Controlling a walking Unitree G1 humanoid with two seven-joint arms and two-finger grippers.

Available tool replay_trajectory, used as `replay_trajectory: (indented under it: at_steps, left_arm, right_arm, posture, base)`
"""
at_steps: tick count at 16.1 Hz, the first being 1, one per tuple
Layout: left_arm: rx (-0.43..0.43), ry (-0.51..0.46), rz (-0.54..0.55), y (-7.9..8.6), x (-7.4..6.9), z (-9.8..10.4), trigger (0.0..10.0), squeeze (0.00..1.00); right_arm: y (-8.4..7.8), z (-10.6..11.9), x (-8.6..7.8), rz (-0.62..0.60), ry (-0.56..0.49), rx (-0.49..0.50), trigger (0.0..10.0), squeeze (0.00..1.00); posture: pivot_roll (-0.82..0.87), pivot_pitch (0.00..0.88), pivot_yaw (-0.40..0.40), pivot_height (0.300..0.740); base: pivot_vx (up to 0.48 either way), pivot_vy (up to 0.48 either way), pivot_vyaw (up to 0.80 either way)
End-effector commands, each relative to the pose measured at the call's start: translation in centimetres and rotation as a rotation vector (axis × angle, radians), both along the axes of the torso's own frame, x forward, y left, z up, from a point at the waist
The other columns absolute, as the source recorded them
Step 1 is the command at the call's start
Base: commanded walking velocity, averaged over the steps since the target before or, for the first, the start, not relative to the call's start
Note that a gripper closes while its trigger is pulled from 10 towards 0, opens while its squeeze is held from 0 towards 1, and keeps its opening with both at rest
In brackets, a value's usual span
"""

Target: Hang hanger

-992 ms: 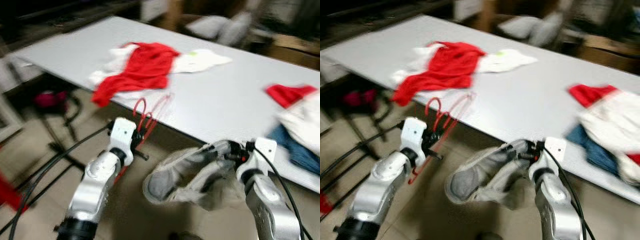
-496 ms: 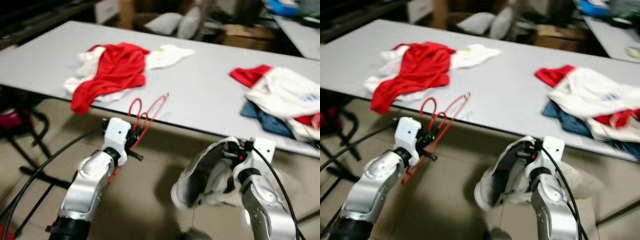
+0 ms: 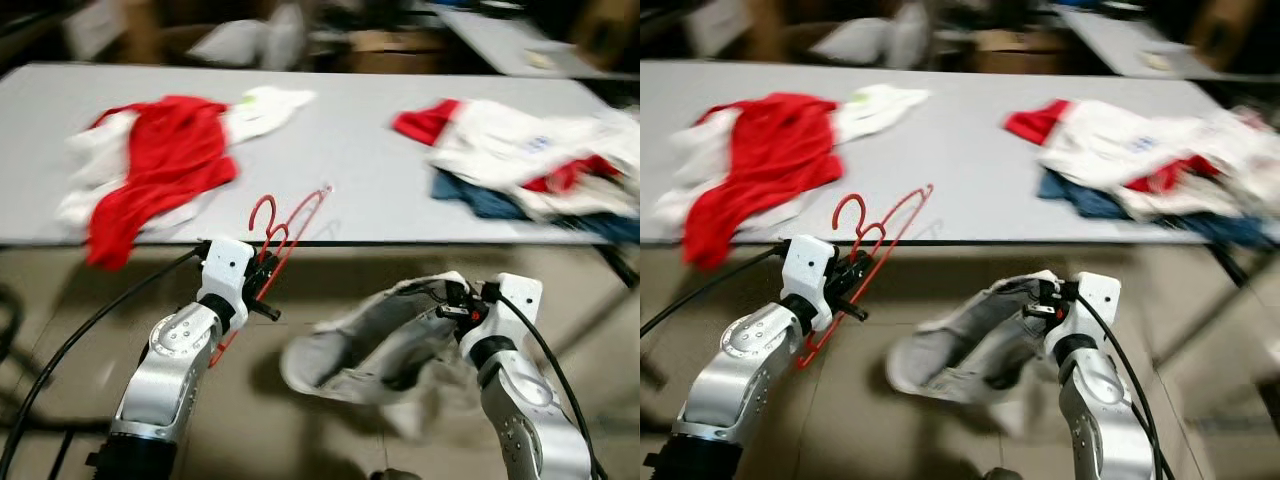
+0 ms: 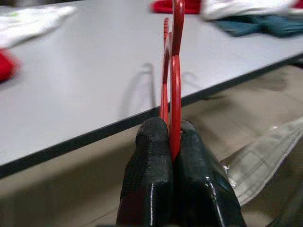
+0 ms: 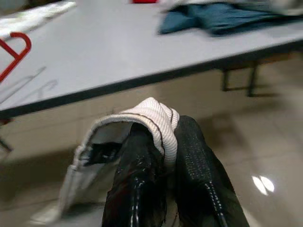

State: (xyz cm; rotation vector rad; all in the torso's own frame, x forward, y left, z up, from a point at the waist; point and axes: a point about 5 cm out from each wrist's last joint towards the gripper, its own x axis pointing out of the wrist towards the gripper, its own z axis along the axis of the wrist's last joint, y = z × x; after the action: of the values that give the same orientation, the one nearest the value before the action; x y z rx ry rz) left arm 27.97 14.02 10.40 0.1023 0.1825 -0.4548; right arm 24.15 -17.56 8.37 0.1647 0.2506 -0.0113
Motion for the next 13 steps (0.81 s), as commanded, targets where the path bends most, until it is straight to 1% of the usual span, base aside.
replay_trajectory:
  at_steps: [1,2,3,5,6,7,8,9,10,11,12,13]
  left_arm:
    - [-0.007,-0.010,-0.018,-0.6,0.0,0.2,10.0,0.00]
    - [-0.016,-0.012,-0.013,-0.6,-0.1,0.3,10.0,0.00]
    - [-0.017,-0.028,-0.015,-0.6,-0.2,0.4,10.0,0.00]
    - [-0.053,-0.058,-0.010,-0.4,-0.3,1.1,10.0,0.00]
    - [-0.069,-0.081,0.011,-0.2,-0.3,1.6,10.0,0.00]
    - [-0.075,-0.093,0.020,-0.1,-0.2,1.9,10.0,0.00]
    - [-0.060,-0.121,0.056,0.3,-0.1,2.3,10.0,0.00]
    - [-0.047,-0.137,0.090,0.8,0.0,2.7,10.0,0.00]
    - [-0.045,-0.144,0.101,0.9,0.1,2.9,10.0,0.00]
    - [-0.062,-0.168,0.110,1.0,0.1,3.5,10.0,0.00]
    - [-0.071,-0.183,0.109,1.1,0.1,4.0,10.0,0.00]
    - [-0.080,-0.206,0.105,1.1,0.2,4.8,10.0,0.00]
  right_arm:
    - [-0.3,1.7,0.4,-0.002,-0.068,-0.006,10.0,0.00]
    - [-0.2,1.8,0.4,0.015,-0.069,-0.002,10.0,0.00]
    - [-0.2,2.0,0.5,0.037,-0.073,-0.015,10.0,0.00]
    - [-0.1,2.9,0.8,0.101,-0.095,-0.012,10.0,0.00]
    - [0.3,4.0,0.9,0.166,-0.121,0.009,10.0,0.00]
    - [0.6,4.6,0.9,0.188,-0.138,0.030,10.0,0.00]
    - [1.2,6.4,0.9,0.234,-0.195,0.089,10.0,0.00]
    - [1.6,7.9,1.0,0.252,-0.247,0.123,10.0,0.00]
    - [1.6,8.5,1.1,0.252,-0.263,0.131,10.0,0.00]
    - [1.4,9.9,1.3,0.241,-0.316,0.132,10.0,0.00]
    - [1.3,10.8,1.5,0.227,-0.350,0.134,10.0,0.00]
    - [1.2,12.2,1.8,0.215,-0.399,0.161,10.0,0.00]
  posture:
    - [-0.05,0.024,-0.019,0.740]
    - [-0.05,0.024,-0.020,0.740]
    - [-0.05,0.023,-0.024,0.740]
    - [-0.05,0.022,-0.027,0.740]
    - [-0.05,0.022,-0.027,0.740]
    - [-0.05,0.022,-0.027,0.740]
    - [-0.05,0.012,-0.034,0.740]
    - [-0.05,0.008,-0.035,0.740]
    - [-0.05,0.008,-0.035,0.740]
    - [-0.05,0.006,-0.036,0.740]
    - [-0.05,0.006,-0.036,0.740]
    - [-0.05,0.001,-0.037,0.740]
  base:
    - [0.000,0.334,-0.74]
    - [0.000,0.266,-0.74]
    - [0.000,0.000,-0.52]
    - [0.000,0.000,0.00]
    - [0.000,0.000,0.00]
    - [0.000,0.000,0.00]
    - [0.000,0.000,0.00]
    - [0.000,0.000,0.00]
    - [0.000,0.000,0.00]
    - [0.000,0.000,0.00]
    - [0.000,0.000,0.00]
    - [0.000,0.000,0.00]
